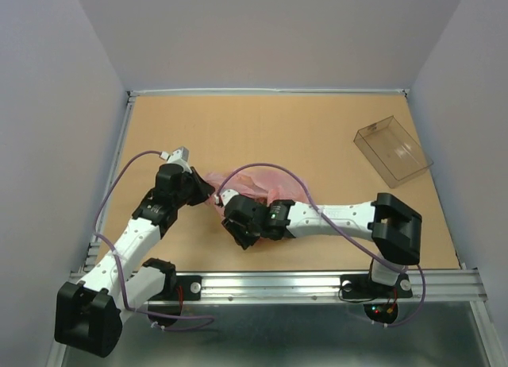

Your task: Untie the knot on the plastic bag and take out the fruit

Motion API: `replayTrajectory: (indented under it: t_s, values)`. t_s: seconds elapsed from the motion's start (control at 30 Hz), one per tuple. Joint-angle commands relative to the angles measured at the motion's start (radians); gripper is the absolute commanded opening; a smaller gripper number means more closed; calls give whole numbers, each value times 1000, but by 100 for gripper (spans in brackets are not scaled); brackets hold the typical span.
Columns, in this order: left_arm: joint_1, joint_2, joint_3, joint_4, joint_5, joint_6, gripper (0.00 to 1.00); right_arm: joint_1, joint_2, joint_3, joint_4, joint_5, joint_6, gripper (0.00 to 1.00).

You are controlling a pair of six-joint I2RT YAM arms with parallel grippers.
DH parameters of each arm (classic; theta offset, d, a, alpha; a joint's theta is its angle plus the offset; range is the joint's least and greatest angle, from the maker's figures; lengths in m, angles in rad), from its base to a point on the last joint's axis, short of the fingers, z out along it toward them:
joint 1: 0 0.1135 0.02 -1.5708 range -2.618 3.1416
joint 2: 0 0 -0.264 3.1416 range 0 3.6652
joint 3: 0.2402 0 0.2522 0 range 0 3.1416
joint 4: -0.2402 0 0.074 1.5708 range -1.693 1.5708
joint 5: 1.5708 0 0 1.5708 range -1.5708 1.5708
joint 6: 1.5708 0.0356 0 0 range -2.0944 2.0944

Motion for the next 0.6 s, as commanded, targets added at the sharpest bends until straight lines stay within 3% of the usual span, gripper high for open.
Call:
replayTrajectory:
  t_s: [0.0, 0.07, 0.2, 0.33, 0.4, 0.5, 0.57]
  values:
    - [-19, 1, 13, 71, 6, 7, 0, 33, 61, 12, 58, -223, -58, 38]
    - [-29, 0, 2, 78, 7, 2, 0, 34, 75, 26, 56, -240, -66, 38]
    - [-40, -13, -12, 76, 10, 11, 0, 34, 27, 38, 56, -95, -49, 40]
    - [-42, -39, -30, 68, 12, 22, 0, 33, -71, 68, 41, 34, -39, 56]
    - [-43, -46, -35, 65, 13, 31, 0, 31, -95, 78, 39, 77, -31, 59]
    - [-42, -56, -41, 59, 17, 39, 0, 24, -115, 88, 32, 169, -19, 59]
    - [-45, -59, -44, 56, 20, 43, 0, 5, -111, 77, 29, 224, 6, 53]
